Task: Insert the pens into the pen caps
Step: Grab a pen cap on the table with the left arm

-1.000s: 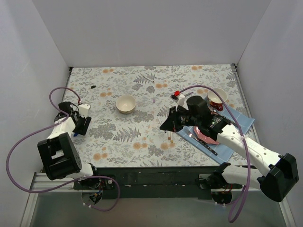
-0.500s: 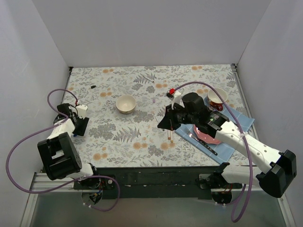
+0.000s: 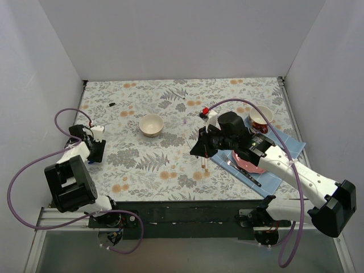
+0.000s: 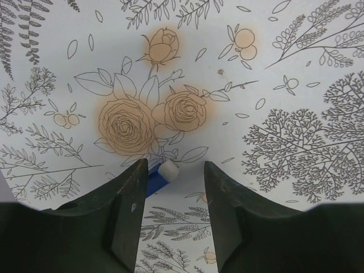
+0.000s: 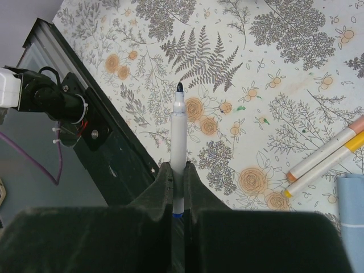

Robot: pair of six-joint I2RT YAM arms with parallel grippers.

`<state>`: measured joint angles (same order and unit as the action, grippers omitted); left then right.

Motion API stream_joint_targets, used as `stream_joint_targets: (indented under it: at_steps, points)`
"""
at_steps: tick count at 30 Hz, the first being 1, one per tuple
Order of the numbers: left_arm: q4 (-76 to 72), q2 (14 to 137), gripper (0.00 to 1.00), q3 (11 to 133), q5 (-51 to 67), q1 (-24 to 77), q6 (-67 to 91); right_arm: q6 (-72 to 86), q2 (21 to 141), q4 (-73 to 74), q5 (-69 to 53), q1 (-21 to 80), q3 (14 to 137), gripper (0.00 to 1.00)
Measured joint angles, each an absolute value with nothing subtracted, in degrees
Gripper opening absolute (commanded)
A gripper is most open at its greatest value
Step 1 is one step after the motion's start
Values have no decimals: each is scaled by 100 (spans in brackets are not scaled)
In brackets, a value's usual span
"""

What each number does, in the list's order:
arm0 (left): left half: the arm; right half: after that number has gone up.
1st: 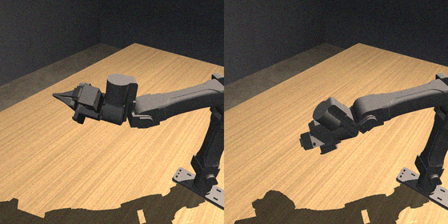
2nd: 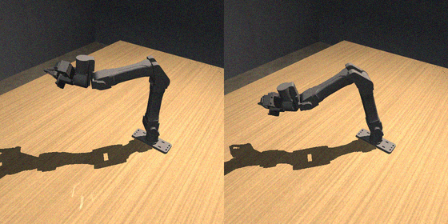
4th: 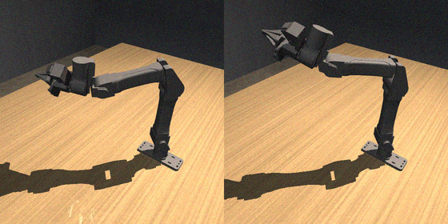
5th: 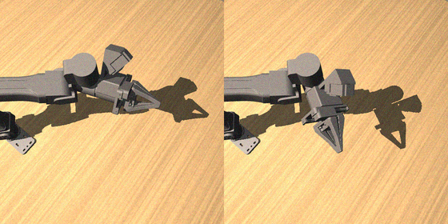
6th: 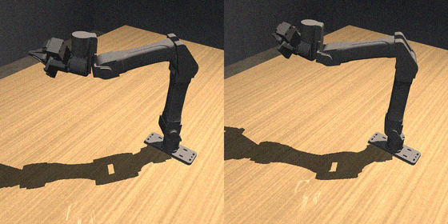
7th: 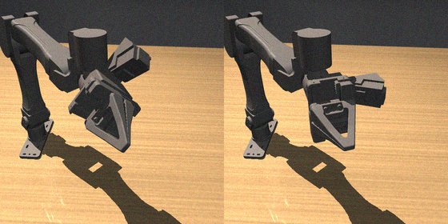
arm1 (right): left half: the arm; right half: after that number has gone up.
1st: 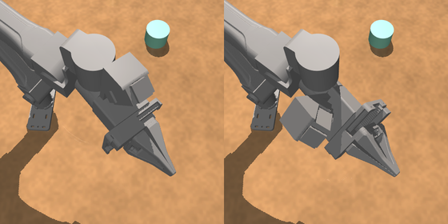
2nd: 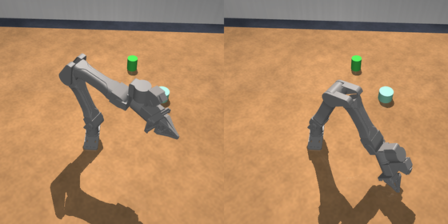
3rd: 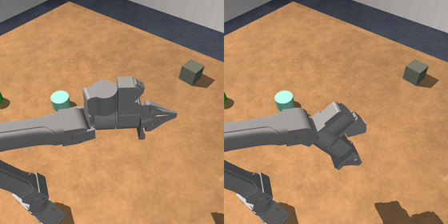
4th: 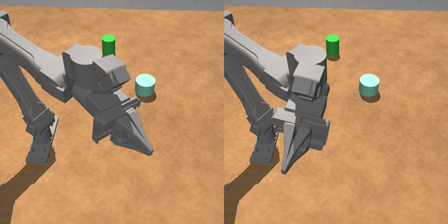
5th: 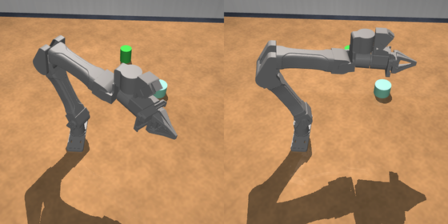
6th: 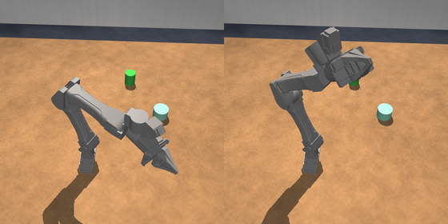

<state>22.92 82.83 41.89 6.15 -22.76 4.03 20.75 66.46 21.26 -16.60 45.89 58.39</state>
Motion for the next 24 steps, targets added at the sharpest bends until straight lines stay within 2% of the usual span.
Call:
stream_joint_targets:
  at_steps: [2, 5, 7, 10, 13, 14, 16, 17, 21, 24]
  points:
    - [2327, 8283, 37, 4189, 716, -2276, 515, 2075, 6635, 2132, -1647, 4591, 5839, 1]
    - [2399, 8285, 36, 4189, 869, -2263, 690, 2075, 6630, 2134, -1643, 4609, 5839, 1]
    - [2445, 8283, 36, 4193, 939, -2235, 801, 2075, 6619, 2132, -1643, 4633, 5839, 1]
    - [2576, 8252, 41, 4200, 963, -2106, 943, 2080, 6569, 2130, -1649, 4654, 5839, 1]
    - [2609, 8158, 41, 4200, 659, -1953, 1275, 2080, 6539, 2126, -1664, 4663, 5839, 1]
    - [2565, 8143, 41, 4241, 467, -1925, 1531, 2082, 6534, 2123, -1664, 4668, 5839, 1]
    - [2663, 8261, 32, 4619, -56, -1914, 2364, 2091, 6528, 2106, -1664, 4681, 5839, 1]
    - [2746, 8425, 31, 4969, -309, -1920, 2805, 2104, 6523, 2088, -1667, 4689, 5837, 1]
    - [2978, 9249, 40, 6650, -910, -1951, 4781, 2191, 6440, 1970, -1686, 4698, 5804, 1]
    - [2681, 8873, 43, 6394, -784, -2010, 6213, 2259, 6224, 1855, -1658, 4700, 5725, 1]
